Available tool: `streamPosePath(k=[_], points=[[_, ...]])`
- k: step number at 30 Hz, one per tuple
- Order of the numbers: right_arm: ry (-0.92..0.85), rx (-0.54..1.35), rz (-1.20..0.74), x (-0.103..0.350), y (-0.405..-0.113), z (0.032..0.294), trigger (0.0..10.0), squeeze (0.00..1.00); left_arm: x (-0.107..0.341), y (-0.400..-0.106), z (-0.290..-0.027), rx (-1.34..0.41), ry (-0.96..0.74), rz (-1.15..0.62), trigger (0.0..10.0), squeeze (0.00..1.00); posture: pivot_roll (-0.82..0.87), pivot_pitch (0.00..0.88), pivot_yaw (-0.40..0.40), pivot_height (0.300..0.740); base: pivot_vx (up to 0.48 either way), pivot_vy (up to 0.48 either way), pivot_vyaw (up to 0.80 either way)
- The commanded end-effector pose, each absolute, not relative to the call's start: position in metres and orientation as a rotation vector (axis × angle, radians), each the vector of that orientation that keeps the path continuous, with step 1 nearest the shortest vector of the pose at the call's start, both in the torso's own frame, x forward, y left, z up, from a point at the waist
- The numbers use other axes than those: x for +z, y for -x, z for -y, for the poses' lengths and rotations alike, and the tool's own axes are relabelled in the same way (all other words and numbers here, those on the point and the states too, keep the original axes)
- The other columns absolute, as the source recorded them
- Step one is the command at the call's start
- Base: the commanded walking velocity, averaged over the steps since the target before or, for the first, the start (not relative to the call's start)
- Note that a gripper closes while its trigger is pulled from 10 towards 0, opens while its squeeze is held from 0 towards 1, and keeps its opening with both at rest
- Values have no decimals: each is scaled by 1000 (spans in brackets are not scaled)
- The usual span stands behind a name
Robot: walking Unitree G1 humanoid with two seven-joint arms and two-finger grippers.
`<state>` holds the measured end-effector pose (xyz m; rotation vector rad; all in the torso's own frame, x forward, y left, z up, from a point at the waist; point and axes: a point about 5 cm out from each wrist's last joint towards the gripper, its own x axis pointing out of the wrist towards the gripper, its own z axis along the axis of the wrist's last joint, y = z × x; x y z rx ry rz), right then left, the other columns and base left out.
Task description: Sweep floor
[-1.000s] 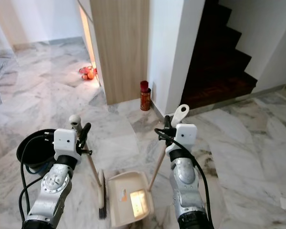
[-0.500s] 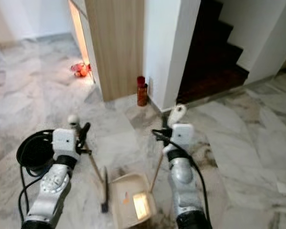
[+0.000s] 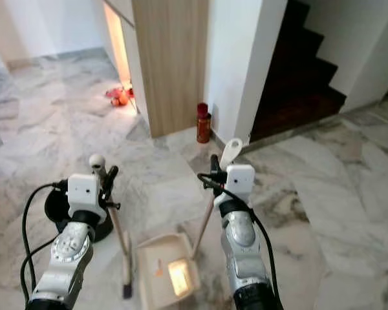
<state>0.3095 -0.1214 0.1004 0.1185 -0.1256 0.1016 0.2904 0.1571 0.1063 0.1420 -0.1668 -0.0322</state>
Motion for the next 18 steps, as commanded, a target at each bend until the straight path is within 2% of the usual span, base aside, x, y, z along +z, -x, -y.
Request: streamPosePath(k=[1, 4, 8, 18], points=[[-111, 109, 178, 112, -313, 120, 10000, 0, 117, -293, -153, -46, -140, 214, 10000, 0, 130, 0, 23, 740, 0, 300, 0], [-104, 112, 179, 112, -313, 119, 10000, 0, 117, -293, -153, -48, -139, 215, 10000, 0, 131, 0, 24, 740, 0, 303, 0], [-104, 124, 179, 112, -313, 117, 10000, 0, 116, -292, -151, -60, -142, 213, 10000, 0, 132, 0, 26, 740, 0, 304, 748], [-120, 128, 175, 112, -314, 116, 10000, 0, 118, -293, -148, -77, -150, 220, 10000, 0, 137, 0, 27, 740, 0, 300, 0]])
